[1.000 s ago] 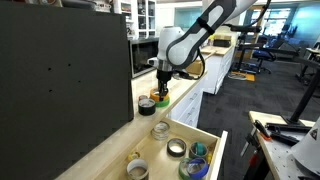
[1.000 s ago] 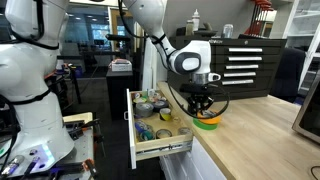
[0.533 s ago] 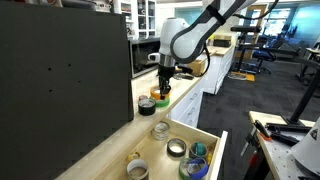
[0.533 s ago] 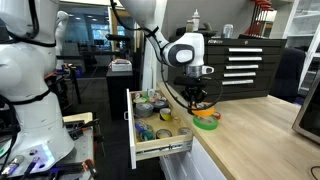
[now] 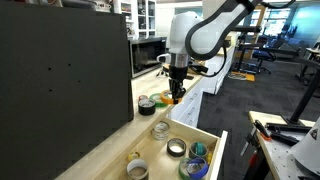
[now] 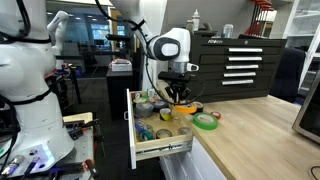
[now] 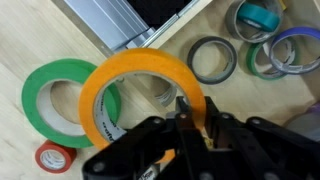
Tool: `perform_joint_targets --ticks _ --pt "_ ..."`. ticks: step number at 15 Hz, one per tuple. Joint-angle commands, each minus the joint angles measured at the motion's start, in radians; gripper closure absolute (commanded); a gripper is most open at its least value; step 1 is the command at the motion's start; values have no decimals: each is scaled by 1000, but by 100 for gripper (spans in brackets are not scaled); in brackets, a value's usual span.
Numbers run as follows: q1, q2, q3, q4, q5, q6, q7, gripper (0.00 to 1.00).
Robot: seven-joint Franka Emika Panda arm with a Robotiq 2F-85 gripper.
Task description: Put the orange masking tape in the open drawer
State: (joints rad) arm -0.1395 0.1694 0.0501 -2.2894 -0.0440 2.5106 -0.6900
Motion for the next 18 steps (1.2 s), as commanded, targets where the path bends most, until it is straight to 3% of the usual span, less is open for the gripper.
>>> perform_joint_targets --ticks 1,8,18 --pt "30 -111 -7 -109 16 -37 -6 95" --pt "94 -135 0 -215 0 -12 4 95" --pt "164 -46 75 -231 92 4 -73 95"
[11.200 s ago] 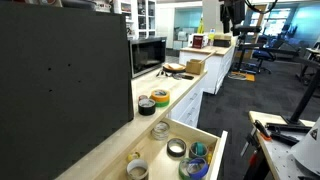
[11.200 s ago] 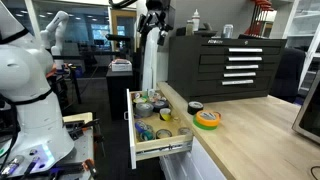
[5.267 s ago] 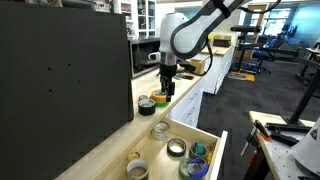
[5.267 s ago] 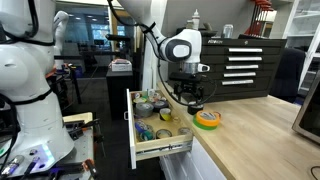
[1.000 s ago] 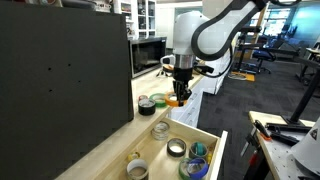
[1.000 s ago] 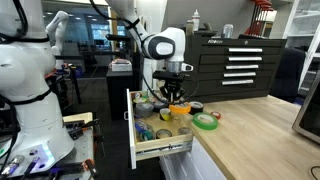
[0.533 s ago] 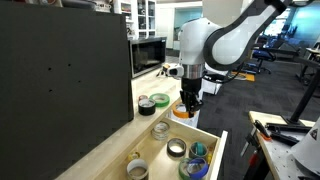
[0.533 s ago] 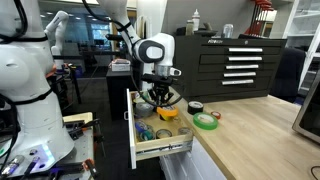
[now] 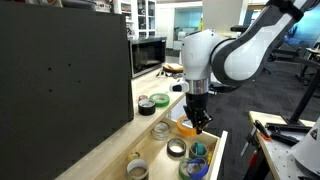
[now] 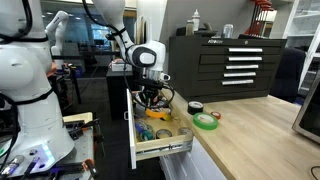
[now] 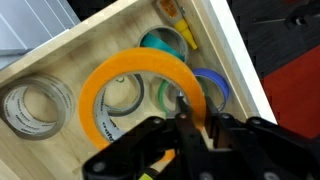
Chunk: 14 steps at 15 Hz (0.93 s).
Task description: Put the orange masking tape in the open drawer
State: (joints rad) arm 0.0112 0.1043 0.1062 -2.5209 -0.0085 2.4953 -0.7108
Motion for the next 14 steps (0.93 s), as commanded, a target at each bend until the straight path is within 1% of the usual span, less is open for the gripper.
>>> perform_joint_targets --ticks 1,4,7,11,14 --pt "16 31 31 5 80 23 -70 95" --pt "18 92 67 30 146 85 -122 95" --pt "2 170 98 80 178 143 -155 95" --pt "-27 287 122 171 164 193 -176 95" --pt "-52 379 132 244 150 207 -182 95"
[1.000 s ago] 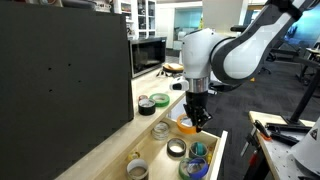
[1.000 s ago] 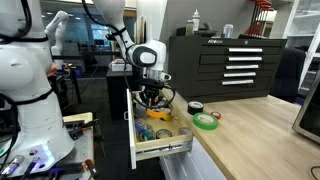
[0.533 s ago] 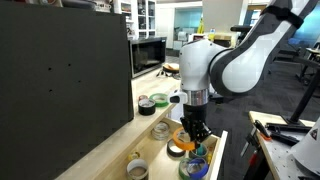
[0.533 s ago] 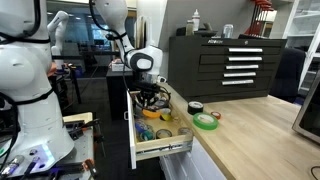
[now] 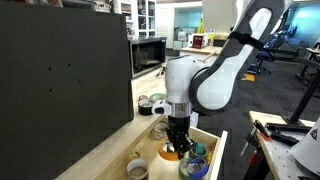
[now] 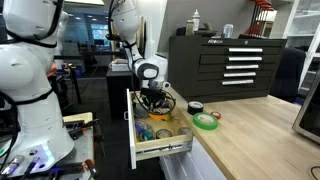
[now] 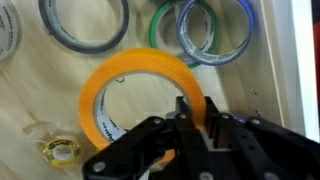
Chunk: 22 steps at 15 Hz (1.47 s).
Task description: Put the orange masking tape in the open drawer
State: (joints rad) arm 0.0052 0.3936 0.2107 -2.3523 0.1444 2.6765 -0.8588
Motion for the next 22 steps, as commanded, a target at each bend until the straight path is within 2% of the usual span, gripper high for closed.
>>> perform_joint_targets --ticks 1,8,9,11,16,19,22 --pt "-57 117 32 97 -5 30 -38 95" --pt "-130 281 64 222 -23 26 -69 94" --pt "-140 289 70 228 -26 24 -76 57" --pt "-165 289 89 227 -22 33 -100 52" --pt "-242 219 161 193 19 -8 -137 20" --pt "-240 158 156 171 12 -59 -114 2" --pt "-195 66 107 141 -7 -184 -66 0"
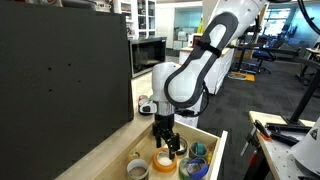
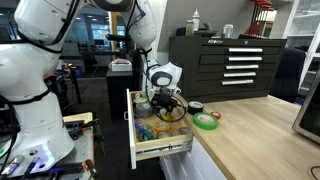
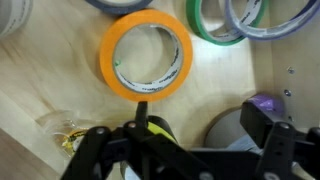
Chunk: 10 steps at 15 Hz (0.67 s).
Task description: Put the orange masking tape in the open drawer
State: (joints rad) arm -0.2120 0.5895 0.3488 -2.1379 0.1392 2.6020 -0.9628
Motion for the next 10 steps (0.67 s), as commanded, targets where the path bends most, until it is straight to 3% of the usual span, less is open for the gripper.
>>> perform_joint_targets --ticks 1,5,10 --pt "39 -163 -51 -85 -9 -152 55 0" --pt "83 -311 -101 -162 -16 -230 75 0" --pt "139 -460 -166 -248 -29 -170 139 0"
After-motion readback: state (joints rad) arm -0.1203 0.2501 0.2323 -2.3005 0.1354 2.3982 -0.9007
